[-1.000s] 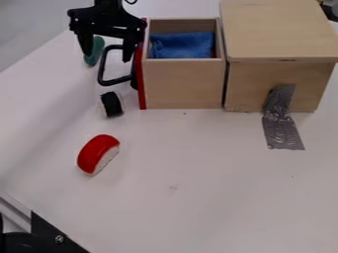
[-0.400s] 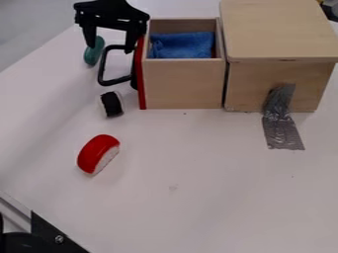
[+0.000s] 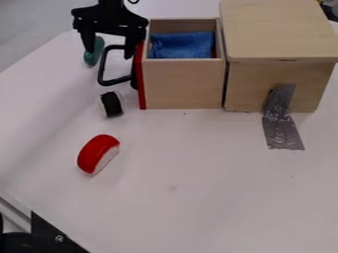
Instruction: Close the drawer
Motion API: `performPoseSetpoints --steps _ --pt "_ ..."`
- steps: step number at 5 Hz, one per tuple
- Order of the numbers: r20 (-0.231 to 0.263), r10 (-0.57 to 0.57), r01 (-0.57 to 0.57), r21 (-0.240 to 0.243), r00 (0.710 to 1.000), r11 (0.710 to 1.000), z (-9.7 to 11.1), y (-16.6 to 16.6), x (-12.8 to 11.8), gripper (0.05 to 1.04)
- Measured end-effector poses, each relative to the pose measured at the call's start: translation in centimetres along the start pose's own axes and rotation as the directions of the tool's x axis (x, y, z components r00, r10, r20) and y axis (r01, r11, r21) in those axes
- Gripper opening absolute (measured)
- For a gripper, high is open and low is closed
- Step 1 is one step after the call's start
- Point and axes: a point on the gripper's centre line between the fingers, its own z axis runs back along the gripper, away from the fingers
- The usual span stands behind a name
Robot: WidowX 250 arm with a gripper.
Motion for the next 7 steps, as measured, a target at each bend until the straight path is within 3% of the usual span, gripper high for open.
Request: performPoseSetpoints --steps 4,5,7 --pt "-0.007 -0.013 0.013 -0.024 1.0 1.0 0.2 -0.2 -0.9 0.989" --pt "-0.016 -0.033 0.032 -0.063 0.999 0.997 0.3 -0.7 -1.0 0.989" --pt "-0.042 -0.046 0.043 -0.066 0.998 0.997 0.0 -1.0 -0.6 0.989"
